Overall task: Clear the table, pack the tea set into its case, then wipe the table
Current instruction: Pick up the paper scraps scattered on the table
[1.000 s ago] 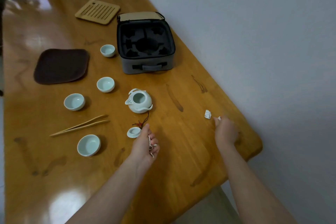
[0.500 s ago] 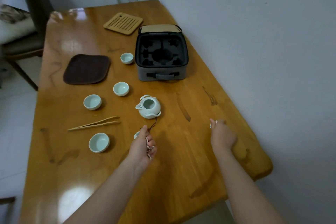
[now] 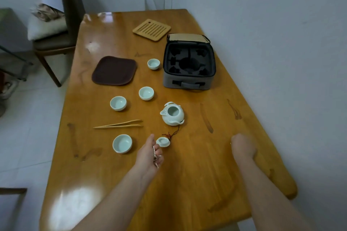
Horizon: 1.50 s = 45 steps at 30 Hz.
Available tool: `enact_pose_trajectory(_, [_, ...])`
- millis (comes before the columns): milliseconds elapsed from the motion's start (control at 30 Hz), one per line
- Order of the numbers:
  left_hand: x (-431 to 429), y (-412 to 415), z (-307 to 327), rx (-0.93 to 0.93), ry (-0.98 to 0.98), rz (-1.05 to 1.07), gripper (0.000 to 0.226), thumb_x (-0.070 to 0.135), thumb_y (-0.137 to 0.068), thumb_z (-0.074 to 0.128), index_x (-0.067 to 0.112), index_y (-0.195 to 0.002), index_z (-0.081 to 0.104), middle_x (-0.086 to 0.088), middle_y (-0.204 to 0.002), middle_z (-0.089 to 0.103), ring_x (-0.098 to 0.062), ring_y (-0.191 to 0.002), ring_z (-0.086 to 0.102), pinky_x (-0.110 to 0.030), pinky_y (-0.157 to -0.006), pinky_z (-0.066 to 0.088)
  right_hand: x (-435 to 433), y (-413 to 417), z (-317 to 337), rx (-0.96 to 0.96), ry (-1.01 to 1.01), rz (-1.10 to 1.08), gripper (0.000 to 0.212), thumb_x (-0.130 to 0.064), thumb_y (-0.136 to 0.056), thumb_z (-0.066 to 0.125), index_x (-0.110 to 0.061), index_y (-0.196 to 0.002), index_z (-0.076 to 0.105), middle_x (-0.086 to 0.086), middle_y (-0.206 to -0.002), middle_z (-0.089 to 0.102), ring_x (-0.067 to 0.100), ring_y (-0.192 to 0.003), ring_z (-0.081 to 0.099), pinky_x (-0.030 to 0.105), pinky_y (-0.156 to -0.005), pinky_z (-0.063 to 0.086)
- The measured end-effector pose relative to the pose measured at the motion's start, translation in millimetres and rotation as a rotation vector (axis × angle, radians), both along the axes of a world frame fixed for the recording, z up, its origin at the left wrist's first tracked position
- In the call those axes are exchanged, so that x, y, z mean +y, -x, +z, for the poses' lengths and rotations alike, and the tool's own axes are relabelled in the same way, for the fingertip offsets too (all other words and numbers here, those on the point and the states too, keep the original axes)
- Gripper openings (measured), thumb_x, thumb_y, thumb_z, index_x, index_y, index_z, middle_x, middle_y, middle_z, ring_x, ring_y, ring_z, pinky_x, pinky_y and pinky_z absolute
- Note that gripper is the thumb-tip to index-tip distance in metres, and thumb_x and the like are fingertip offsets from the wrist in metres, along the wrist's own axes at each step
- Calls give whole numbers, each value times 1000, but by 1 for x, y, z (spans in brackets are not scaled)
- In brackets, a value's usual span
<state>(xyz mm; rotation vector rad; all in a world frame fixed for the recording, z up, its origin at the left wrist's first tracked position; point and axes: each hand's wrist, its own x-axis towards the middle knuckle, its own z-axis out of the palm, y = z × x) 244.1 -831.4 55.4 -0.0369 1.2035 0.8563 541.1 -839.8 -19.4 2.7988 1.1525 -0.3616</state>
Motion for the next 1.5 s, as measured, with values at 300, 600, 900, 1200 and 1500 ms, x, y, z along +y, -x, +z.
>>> enact_pose_trajectory(300, [8, 63, 11, 34, -1, 36, 30, 32, -93, 61, 18, -71, 48, 5, -50, 40, -6, -36, 33, -16, -31, 20, -32, 86, 0, 94, -365, 11, 38, -23, -101, 44, -7, -68, 53, 12, -60, 58, 25, -51, 46, 30, -47, 27])
enact_pose_trajectory(600, [8, 177, -1, -8, -25, -76, 32, 31, -95, 58, 18, -70, 44, 5, -48, 37, -6, -33, 31, -16, -31, 18, -29, 223, 37, 548, -686, -332, 35, -9, -94, 52, -13, -64, 35, 3, -57, 34, 16, -53, 27, 31, -51, 21])
enact_pose_trajectory(900, [11, 267, 7, 38, -9, -134, 26, 33, -95, 58, 15, -77, 52, 1, -53, 44, -8, -42, 37, -18, -33, 25, -34, 377, 75, 1231, -854, -844, 30, 1, -91, 56, -13, -70, 41, 4, -57, 38, 12, -43, 30, 25, -39, 27])
enact_pose_trajectory(1200, [26, 290, 17, 10, -53, -115, 31, 32, -96, 56, 16, -71, 47, 2, -50, 39, -7, -37, 34, -18, -32, 21, -15, 482, 91, 1570, -943, -818, 32, 0, -92, 59, -11, -71, 37, 2, -47, 30, 10, -35, 23, 22, -37, 18])
enact_pose_trajectory(1500, [81, 372, -14, -1, -3, -165, 35, 27, -97, 53, 18, -64, 45, 3, -41, 40, -8, -30, 38, -15, -31, 26, 49, 605, 75, 1418, -825, -691, 35, -12, -89, 68, -14, -65, 43, 5, -52, 48, 12, -41, 43, 21, -41, 31])
